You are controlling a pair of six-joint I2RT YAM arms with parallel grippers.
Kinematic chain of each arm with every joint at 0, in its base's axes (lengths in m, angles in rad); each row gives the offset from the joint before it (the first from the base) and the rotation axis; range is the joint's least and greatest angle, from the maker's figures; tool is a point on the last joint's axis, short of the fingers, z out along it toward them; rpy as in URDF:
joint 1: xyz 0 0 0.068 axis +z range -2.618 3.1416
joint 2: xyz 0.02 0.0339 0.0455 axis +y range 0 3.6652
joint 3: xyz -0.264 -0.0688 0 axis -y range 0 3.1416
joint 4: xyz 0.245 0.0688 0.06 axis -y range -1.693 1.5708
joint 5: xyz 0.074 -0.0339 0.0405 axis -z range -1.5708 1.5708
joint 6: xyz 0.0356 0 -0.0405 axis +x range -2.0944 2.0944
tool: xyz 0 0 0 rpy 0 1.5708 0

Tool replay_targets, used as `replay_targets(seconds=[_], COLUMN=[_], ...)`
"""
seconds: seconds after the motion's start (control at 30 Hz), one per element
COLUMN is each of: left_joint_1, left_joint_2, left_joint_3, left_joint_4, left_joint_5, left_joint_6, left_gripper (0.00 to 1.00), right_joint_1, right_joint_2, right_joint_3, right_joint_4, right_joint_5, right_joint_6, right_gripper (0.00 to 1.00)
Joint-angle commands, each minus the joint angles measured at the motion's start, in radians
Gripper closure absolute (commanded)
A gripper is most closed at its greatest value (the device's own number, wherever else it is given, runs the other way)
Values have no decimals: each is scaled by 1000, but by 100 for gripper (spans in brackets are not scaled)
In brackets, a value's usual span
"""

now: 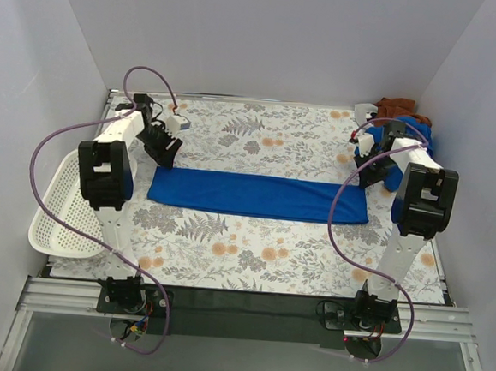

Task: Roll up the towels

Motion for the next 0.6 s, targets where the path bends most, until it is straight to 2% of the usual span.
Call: replay_targets(seconds=[0.0, 0.03, 0.2, 0.33, 0.57], left_joint_1=[-2, -2, 3, 7, 23], left_joint_2=[8, 12, 34, 41, 34], left_joint_3=[18, 23, 27, 26, 18], left_joint_4=[16, 15, 16, 2, -7], left_joint_5=[-14, -16, -14, -3, 18], left_joint_6=[25, 28, 35, 52, 58], left_gripper=[50, 53, 60, 69, 92], right_joint_1=[-3, -3, -4, -4, -13], right_joint_2=[5, 6, 11, 11, -15], right_joint_3=[2, 2, 14, 27, 30], right_joint_4=[2, 2, 4, 7, 38], right_joint_5=[11, 14, 40, 40, 45], right_joint_6=[-15, -18, -29, -28, -14], right_gripper=[83, 88, 99, 99, 99])
